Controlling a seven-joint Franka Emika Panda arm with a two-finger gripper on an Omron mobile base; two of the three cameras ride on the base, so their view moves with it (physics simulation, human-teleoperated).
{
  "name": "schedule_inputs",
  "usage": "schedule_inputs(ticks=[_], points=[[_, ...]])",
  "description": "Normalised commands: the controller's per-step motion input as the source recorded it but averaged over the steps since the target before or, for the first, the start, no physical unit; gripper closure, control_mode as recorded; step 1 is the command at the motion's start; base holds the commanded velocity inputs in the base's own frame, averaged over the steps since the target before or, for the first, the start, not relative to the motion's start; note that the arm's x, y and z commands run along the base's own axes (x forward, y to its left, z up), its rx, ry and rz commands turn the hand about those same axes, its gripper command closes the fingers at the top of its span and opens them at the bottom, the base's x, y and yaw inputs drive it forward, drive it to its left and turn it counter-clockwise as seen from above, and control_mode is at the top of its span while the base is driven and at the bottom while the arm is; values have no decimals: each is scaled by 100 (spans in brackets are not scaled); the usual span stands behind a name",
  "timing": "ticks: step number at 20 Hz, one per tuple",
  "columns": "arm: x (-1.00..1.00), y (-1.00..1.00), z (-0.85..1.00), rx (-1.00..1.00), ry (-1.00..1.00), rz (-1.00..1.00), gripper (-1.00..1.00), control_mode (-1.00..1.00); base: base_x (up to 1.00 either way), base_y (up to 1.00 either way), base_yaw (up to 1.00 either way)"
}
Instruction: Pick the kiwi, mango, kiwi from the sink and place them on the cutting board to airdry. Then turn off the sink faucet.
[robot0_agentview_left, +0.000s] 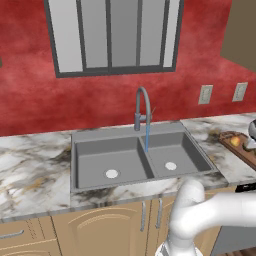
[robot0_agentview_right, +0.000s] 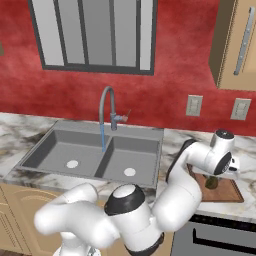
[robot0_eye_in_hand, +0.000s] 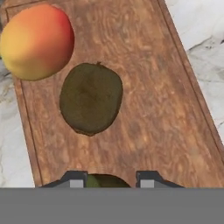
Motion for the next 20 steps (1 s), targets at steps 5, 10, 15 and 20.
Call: schedule_inputs(ticks=[5,10,15,20], points=[[10,-7,-22,0,4,0,100,-100,0,0,0],[12,-3,-21,0,4,0,100,-100,0,0,0],[13,-2,-22,0,4,0,100,-100,0,0,0],[9,-4,-23,0,3,0,-100,-100,0,0,0]])
